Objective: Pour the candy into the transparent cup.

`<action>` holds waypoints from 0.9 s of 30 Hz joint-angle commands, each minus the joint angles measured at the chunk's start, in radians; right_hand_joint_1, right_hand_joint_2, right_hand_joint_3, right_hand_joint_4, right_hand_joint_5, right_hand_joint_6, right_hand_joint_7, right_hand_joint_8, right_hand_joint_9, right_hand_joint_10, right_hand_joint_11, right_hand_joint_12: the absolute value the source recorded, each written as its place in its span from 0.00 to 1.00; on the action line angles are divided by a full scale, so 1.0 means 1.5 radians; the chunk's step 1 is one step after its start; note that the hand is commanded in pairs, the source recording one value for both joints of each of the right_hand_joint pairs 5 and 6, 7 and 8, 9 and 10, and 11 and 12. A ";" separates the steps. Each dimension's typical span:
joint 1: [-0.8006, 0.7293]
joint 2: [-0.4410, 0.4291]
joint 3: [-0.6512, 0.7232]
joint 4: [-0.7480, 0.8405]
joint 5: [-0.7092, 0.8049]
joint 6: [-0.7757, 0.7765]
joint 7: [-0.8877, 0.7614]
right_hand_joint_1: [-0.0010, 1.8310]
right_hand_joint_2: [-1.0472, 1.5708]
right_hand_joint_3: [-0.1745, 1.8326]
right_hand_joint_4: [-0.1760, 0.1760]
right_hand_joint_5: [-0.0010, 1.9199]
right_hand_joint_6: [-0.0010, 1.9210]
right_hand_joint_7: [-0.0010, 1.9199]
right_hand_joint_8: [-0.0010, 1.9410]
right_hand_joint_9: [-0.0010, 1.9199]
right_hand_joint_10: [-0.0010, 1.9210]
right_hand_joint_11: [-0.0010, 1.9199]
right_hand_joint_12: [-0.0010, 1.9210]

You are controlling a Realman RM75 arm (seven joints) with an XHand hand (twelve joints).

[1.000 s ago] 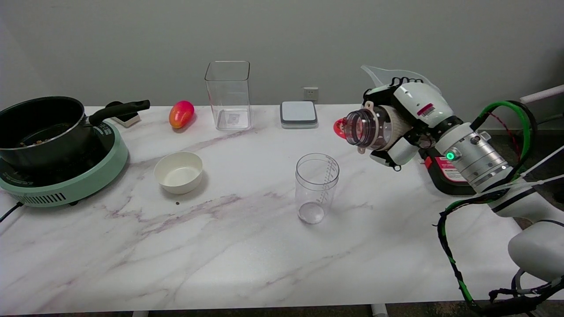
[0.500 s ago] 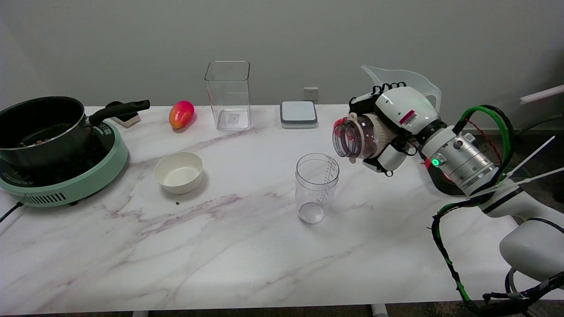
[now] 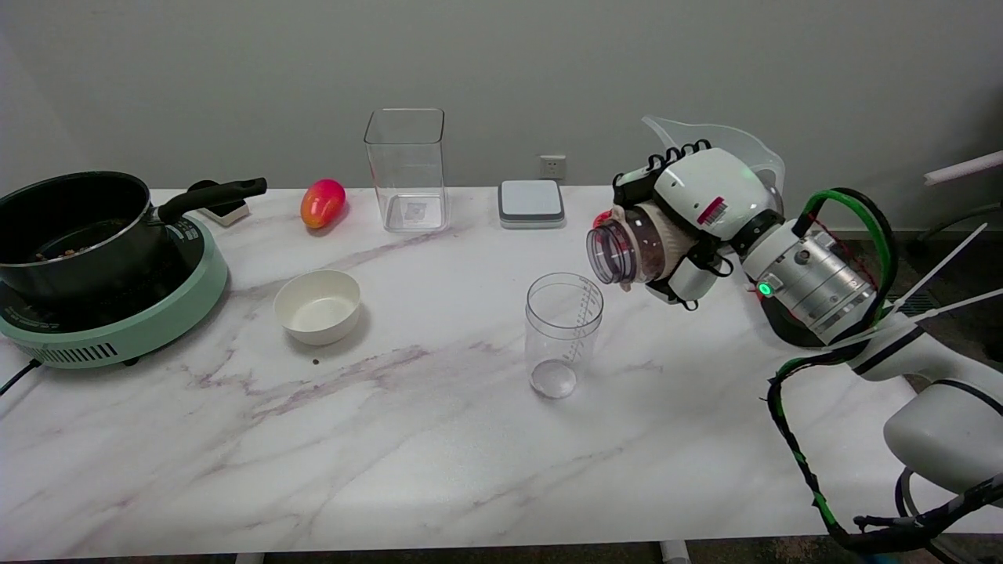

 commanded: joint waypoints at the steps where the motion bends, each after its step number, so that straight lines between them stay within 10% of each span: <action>1: 0.014 0.001 0.005 -0.001 -0.073 -0.023 -0.004 0.90 0.52 0.64 0.50 0.69 0.69 0.75 0.75 0.72 0.72 0.59 0.59; 27: 0.011 -0.034 0.006 -0.010 -0.185 0.021 -0.006 0.89 0.56 0.59 0.50 0.70 0.69 0.77 0.76 0.73 0.73 0.61 0.61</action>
